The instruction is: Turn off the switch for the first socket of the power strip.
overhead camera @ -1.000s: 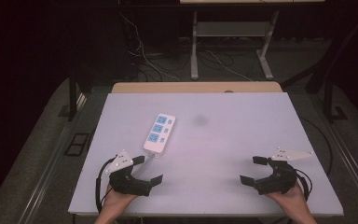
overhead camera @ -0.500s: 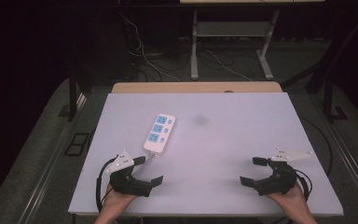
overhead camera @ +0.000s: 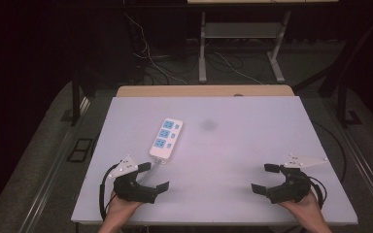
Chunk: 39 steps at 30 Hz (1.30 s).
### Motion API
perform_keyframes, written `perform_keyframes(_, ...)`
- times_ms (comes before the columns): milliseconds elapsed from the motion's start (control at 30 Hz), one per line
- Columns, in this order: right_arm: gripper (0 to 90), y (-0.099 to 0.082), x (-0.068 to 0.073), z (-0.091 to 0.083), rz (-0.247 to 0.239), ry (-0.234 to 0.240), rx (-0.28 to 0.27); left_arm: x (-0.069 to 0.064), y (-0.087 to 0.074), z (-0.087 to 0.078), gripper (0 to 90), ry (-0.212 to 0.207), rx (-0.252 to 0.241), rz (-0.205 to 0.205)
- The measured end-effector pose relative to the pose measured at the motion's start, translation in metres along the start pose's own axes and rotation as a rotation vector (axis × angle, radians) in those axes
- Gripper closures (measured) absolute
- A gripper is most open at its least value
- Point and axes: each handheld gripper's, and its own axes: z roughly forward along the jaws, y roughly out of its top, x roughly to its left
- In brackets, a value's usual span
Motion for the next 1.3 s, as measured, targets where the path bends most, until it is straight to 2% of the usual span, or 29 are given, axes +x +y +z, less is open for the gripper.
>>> perform_keyframes(267,0.5,0.000,-0.001,-0.001,0.002,-0.001,0.003,0.001,0.006,-0.001,0.0,0.001,0.005,0.006)
perform_keyframes(433,0.5,0.000,-0.001,-0.001,0.002,-0.003,0.001,0.003,0.013,-0.003,0.0,0.028,0.003,0.017)
perform_keyframes(700,0.5,-0.001,-0.002,-0.002,0.004,-0.004,0.003,0.008,0.023,-0.005,0.0,0.045,0.009,0.013)
perform_keyframes(1300,0.6,-0.002,-0.002,-0.001,0.005,-0.004,0.006,0.023,0.047,-0.003,0.0,0.052,0.079,0.021)
